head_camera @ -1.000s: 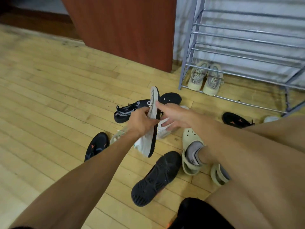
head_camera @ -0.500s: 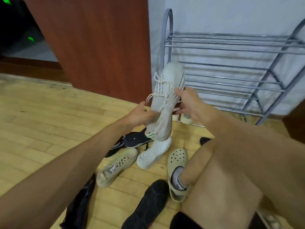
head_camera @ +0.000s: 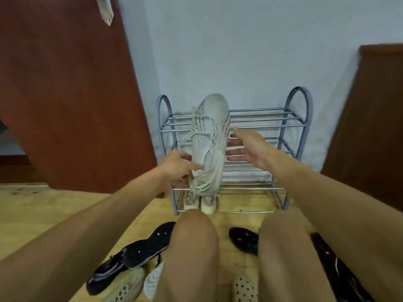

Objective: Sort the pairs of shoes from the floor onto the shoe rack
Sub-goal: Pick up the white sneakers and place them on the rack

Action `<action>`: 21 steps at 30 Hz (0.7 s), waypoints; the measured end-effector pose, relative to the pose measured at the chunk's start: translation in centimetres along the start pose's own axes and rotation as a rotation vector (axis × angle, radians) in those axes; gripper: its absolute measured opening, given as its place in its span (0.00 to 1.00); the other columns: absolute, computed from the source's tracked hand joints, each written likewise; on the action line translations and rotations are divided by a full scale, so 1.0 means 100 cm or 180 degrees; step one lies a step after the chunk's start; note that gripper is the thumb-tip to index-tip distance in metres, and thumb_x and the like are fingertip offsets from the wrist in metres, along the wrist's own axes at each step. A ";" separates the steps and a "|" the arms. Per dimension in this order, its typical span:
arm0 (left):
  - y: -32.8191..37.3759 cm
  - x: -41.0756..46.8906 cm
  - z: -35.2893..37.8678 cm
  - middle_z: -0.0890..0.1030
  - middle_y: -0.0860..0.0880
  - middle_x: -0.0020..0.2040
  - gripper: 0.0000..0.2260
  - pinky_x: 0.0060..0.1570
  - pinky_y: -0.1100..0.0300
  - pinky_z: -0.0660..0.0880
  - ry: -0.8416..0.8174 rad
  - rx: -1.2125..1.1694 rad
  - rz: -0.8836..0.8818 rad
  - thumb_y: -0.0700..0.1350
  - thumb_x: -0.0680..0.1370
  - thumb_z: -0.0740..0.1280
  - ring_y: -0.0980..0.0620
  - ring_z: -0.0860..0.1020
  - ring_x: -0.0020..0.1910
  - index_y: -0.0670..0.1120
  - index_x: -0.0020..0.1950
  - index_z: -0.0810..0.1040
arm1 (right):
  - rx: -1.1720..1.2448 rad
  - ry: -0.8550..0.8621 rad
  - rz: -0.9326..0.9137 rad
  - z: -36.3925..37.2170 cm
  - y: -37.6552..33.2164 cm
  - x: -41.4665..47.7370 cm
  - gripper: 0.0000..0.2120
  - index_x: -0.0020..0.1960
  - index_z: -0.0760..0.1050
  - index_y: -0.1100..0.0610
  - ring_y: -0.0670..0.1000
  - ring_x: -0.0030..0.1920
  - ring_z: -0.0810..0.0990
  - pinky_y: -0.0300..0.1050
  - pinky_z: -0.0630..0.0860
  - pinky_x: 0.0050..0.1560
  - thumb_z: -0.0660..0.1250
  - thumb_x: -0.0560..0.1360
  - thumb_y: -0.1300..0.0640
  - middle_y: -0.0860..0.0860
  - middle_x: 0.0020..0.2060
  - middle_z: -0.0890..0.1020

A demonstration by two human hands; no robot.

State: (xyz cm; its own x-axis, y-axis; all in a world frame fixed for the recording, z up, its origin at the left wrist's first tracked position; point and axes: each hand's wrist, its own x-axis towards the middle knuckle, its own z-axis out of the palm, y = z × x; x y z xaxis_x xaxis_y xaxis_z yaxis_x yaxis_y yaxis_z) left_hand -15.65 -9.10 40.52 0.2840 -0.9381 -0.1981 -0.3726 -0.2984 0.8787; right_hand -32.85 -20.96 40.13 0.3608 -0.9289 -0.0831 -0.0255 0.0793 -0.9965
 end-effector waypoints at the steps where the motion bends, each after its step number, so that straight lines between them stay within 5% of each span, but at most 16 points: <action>1: 0.009 0.005 0.011 0.81 0.40 0.46 0.18 0.49 0.40 0.80 -0.0015 0.0003 0.0008 0.41 0.72 0.74 0.45 0.78 0.35 0.41 0.58 0.73 | -0.0095 0.0080 0.0025 -0.022 0.004 0.001 0.15 0.58 0.74 0.60 0.58 0.42 0.83 0.51 0.82 0.43 0.60 0.81 0.50 0.57 0.47 0.82; 7: 0.040 0.033 0.106 0.81 0.40 0.45 0.12 0.39 0.47 0.80 -0.0357 -0.0059 -0.0106 0.37 0.72 0.73 0.43 0.79 0.37 0.43 0.52 0.74 | -0.1266 0.0433 0.0625 -0.156 0.072 -0.028 0.07 0.45 0.76 0.60 0.50 0.34 0.78 0.38 0.75 0.33 0.63 0.80 0.58 0.54 0.39 0.80; 9: 0.041 0.039 0.144 0.79 0.41 0.43 0.09 0.43 0.46 0.80 -0.0575 0.0000 -0.0190 0.36 0.72 0.72 0.43 0.78 0.38 0.44 0.47 0.75 | -0.1413 0.0579 0.0849 -0.195 0.097 -0.049 0.07 0.48 0.77 0.59 0.51 0.39 0.80 0.41 0.77 0.40 0.63 0.79 0.57 0.54 0.43 0.81; 12: 0.031 0.046 0.203 0.80 0.41 0.44 0.13 0.45 0.46 0.79 -0.0961 0.0123 -0.0371 0.35 0.72 0.71 0.43 0.78 0.40 0.43 0.54 0.75 | -0.1393 0.0801 0.1215 -0.243 0.135 -0.079 0.12 0.60 0.76 0.62 0.55 0.51 0.81 0.50 0.78 0.55 0.62 0.80 0.57 0.56 0.52 0.81; 16: 0.003 0.048 0.277 0.81 0.42 0.43 0.07 0.33 0.53 0.80 -0.1424 0.0248 -0.0772 0.34 0.75 0.69 0.46 0.79 0.36 0.41 0.51 0.75 | -0.1334 0.0927 0.1727 -0.279 0.186 -0.108 0.16 0.66 0.72 0.64 0.56 0.56 0.80 0.51 0.77 0.59 0.62 0.80 0.58 0.59 0.59 0.80; 21: -0.044 0.046 0.336 0.80 0.40 0.60 0.16 0.55 0.42 0.77 -0.1741 0.0465 -0.1230 0.37 0.75 0.69 0.40 0.79 0.56 0.39 0.62 0.74 | -0.1134 0.0911 0.2163 -0.291 0.241 -0.127 0.16 0.67 0.71 0.64 0.58 0.60 0.78 0.54 0.74 0.65 0.60 0.81 0.59 0.58 0.56 0.79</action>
State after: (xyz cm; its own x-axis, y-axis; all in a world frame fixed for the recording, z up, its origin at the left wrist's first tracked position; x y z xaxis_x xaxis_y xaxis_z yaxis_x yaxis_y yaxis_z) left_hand -42.35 -18.01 21.15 -0.0522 -0.7018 -0.7104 -0.4606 -0.6143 0.6407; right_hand -65.16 -17.73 17.01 -0.0909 -0.7796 -0.6196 -0.4650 0.5834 -0.6659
